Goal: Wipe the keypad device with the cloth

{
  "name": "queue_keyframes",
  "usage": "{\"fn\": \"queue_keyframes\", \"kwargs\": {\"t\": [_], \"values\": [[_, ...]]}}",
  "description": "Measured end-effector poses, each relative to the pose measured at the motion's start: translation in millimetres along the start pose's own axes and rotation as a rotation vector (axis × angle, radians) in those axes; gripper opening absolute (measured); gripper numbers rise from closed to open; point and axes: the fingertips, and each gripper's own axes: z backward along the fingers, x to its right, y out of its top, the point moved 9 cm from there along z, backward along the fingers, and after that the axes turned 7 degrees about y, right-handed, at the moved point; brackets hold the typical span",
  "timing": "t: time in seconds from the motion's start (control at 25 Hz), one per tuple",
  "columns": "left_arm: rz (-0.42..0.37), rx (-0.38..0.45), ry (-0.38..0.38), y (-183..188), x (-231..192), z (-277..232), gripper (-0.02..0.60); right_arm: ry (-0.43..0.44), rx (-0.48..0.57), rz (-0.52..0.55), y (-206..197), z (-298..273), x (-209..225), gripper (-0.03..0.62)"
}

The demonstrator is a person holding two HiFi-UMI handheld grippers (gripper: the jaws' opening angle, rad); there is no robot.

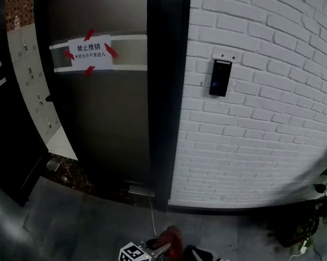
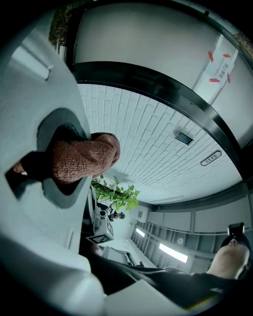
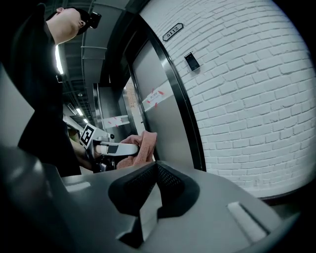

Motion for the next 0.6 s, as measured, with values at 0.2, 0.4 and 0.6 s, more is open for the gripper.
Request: {"fn": "queue_keyframes", "kwargs": {"t": [0.2,0.4,0.6], "values": [[0.008,-0.017,-0.009,-10.6,-0.6,7.9,0.067,-0.001,0.004,0.010,-3.0,0.1,-10.1,0.002],[-0.010,-0.009,-0.025,-10.9,1.3,7.4,0.067,-0.018,0.024,0.001,-7.6,0.0,-13.2,0.002],[-0.019,-0.024,-0.032,-14.2,4.4,10.1,0.067,-0.028,0.039,-0.001,-10.0,1.2,-19.3,0.002]]}}
